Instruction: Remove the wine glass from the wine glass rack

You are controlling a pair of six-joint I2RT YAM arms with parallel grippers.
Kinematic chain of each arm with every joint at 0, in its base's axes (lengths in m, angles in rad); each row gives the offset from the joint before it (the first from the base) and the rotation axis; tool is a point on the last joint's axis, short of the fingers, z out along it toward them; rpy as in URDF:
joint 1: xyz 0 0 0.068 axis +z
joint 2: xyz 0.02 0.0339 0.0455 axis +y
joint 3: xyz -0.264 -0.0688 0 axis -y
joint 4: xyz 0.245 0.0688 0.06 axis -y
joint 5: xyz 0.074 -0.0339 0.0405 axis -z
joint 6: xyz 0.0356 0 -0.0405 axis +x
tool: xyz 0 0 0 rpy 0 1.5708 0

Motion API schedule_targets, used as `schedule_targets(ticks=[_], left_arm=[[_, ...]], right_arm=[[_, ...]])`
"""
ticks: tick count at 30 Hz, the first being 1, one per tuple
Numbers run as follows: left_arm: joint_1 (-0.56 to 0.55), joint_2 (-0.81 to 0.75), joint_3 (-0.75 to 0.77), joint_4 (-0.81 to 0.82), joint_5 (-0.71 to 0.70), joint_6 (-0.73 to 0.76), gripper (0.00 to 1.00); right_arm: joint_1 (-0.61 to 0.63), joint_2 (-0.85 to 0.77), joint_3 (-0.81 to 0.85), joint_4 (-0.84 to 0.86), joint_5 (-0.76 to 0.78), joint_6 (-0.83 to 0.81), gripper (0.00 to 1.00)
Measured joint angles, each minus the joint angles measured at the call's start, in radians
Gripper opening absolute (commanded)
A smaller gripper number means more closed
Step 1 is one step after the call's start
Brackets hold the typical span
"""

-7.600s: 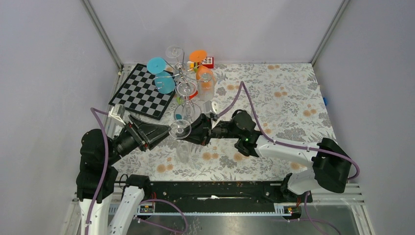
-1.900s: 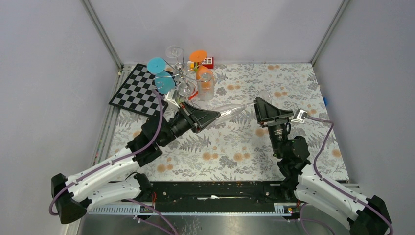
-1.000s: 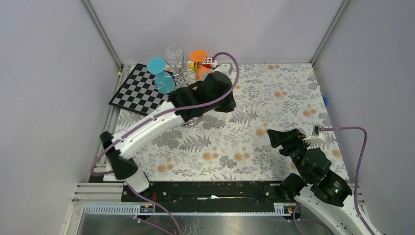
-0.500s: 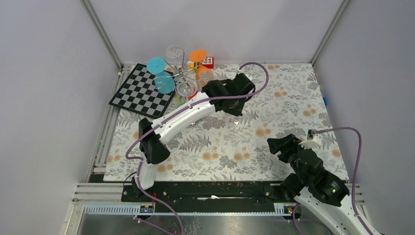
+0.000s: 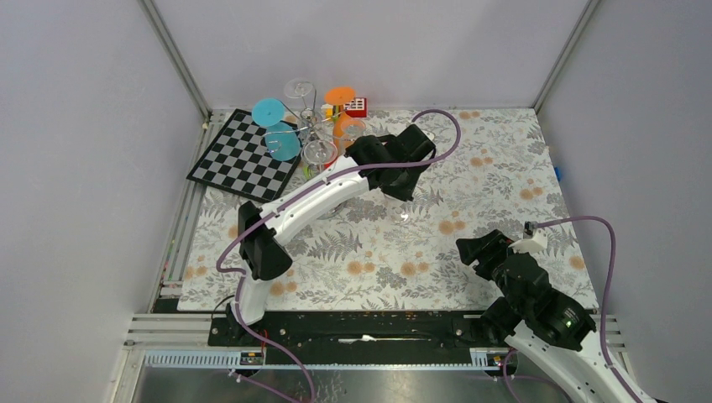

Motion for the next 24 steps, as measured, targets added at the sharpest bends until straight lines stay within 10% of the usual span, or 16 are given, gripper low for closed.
schedule_targets(ticks=[10, 24], left_arm=[[0.021, 0.024, 0.002, 0.004, 0.042, 0.008, 0.04], [0.054, 0.046, 0.068, -0.017, 0.056, 0.008, 0.56]], right_arm=[[0.000, 0.012, -0.001, 0.000, -0.008, 0.018, 0.67], [0.000, 0.030, -0.001, -0.001, -0.017, 0.030, 0.67]])
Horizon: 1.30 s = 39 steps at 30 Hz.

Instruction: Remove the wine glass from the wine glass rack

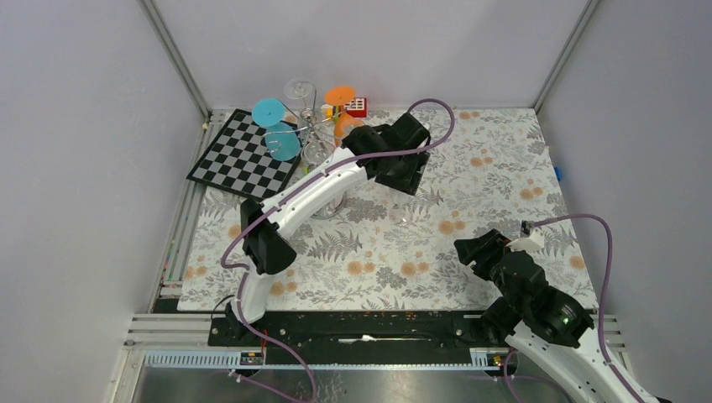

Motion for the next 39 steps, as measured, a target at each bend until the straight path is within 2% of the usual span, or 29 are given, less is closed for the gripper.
schedule_targets(ticks=[5, 10, 13, 18, 24, 27, 31, 35, 39], left_arm=[[0.004, -0.005, 0.027, 0.011, 0.024, 0.000, 0.67], [0.004, -0.046, 0.025, 0.032, 0.049, -0.002, 0.82], [0.004, -0.122, 0.013, 0.055, 0.052, 0.001, 0.90], [0.004, -0.317, -0.061, 0.117, 0.060, 0.008, 0.97], [0.004, -0.595, -0.267, 0.241, 0.007, 0.007, 0.98], [0.004, -0.742, -0.420, 0.321, -0.086, 0.007, 0.96], [0.006, -0.946, -0.678, 0.472, -0.204, 0.012, 0.96], [0.008, -1.148, -0.914, 0.603, -0.292, 0.024, 0.96], [0.008, -1.271, -0.999, 0.663, -0.375, 0.036, 0.96]], right_arm=[[0.000, 0.000, 0.000, 0.000, 0.000, 0.003, 0.68], [0.000, 0.003, 0.002, -0.008, 0.004, 0.015, 0.67], [0.000, 0.032, 0.017, -0.040, 0.022, 0.024, 0.67], [0.000, 0.082, 0.040, -0.020, 0.026, 0.016, 0.67], [0.000, 0.138, 0.063, 0.088, -0.037, 0.006, 0.67], [0.000, 0.214, 0.111, 0.166, -0.099, 0.006, 0.60], [0.000, 0.372, 0.195, 0.300, -0.191, 0.032, 0.56], [0.000, 0.581, 0.270, 0.455, -0.306, 0.082, 0.62], [0.000, 0.765, 0.312, 0.641, -0.424, 0.152, 0.66]])
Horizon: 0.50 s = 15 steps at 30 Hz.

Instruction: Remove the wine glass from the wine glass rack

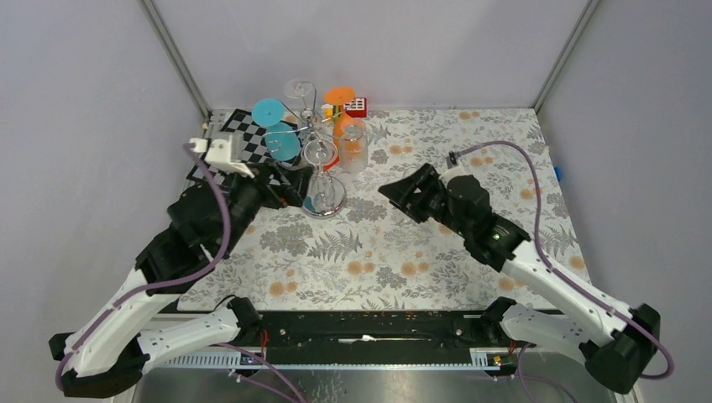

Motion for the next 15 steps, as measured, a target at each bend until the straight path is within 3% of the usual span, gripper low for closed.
schedule_targets(ticks=[6, 15], left_arm=[[0.000, -0.085, -0.021, 0.045, -0.071, 0.012, 0.96], [0.000, -0.155, -0.093, 0.040, -0.092, 0.048, 0.97]], right_arm=[[0.000, 0.214, 0.105, 0.245, -0.109, 0.129, 0.68], [0.018, 0.375, 0.275, 0.382, -0.136, 0.216, 0.45]])
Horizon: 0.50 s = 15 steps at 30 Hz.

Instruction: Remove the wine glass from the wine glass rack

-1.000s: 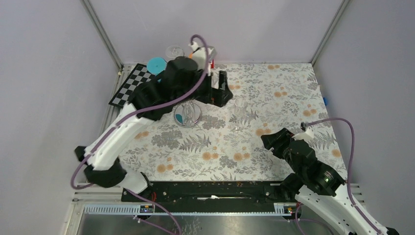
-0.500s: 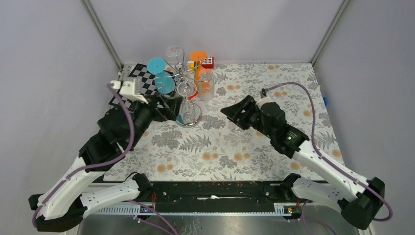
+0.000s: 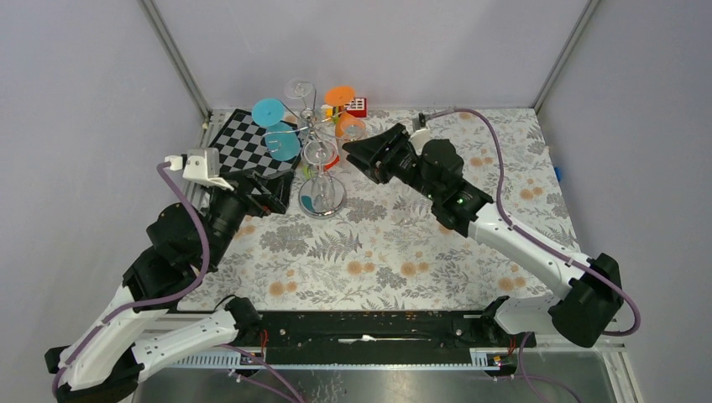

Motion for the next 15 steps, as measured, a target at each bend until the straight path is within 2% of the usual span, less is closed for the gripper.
schedule_targets(ticks=[3, 9, 15], left_arm=[[0.000, -0.029, -0.011, 0.000, -0.005, 0.011, 0.97], [0.000, -0.044, -0.013, -0.004, -0.010, 0.021, 0.97], [0.000, -0.043, -0.026, -0.010, -0.018, 0.029, 0.97]], right_arm=[[0.003, 0.033, 0.047, -0.026, 0.003, 0.018, 0.44], [0.005, 0.072, 0.091, -0.103, 0.011, 0.037, 0.53], [0.014, 0.092, 0.104, -0.129, 0.011, 0.038, 0.50]])
